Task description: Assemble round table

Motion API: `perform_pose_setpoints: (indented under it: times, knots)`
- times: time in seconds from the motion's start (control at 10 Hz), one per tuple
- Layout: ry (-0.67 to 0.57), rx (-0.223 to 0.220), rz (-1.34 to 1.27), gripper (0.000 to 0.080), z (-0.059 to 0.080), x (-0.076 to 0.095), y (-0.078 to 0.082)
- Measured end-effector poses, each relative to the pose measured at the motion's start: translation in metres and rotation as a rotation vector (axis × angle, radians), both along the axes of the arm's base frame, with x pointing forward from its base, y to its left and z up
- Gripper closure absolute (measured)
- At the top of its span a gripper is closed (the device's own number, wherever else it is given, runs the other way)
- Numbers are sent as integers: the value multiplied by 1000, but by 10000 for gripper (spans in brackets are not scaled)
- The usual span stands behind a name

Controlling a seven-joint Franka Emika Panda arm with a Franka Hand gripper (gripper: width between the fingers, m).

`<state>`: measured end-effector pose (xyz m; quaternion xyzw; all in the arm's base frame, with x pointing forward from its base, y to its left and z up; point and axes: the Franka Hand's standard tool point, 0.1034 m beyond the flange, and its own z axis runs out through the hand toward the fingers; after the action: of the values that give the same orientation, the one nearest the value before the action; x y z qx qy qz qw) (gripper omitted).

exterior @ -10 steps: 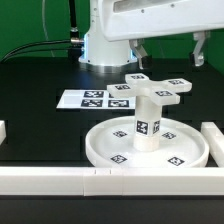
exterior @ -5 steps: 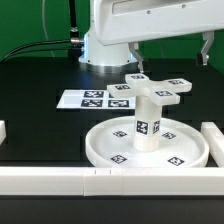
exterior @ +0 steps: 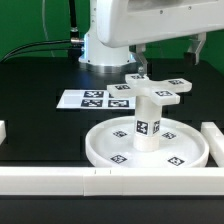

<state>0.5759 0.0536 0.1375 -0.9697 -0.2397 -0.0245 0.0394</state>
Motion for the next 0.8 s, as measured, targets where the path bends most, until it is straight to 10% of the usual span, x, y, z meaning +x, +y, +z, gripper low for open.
perform_pose_setpoints:
  times: [0.8]
  knots:
    - [-52, -42, 591, 151, -9, -4, -15]
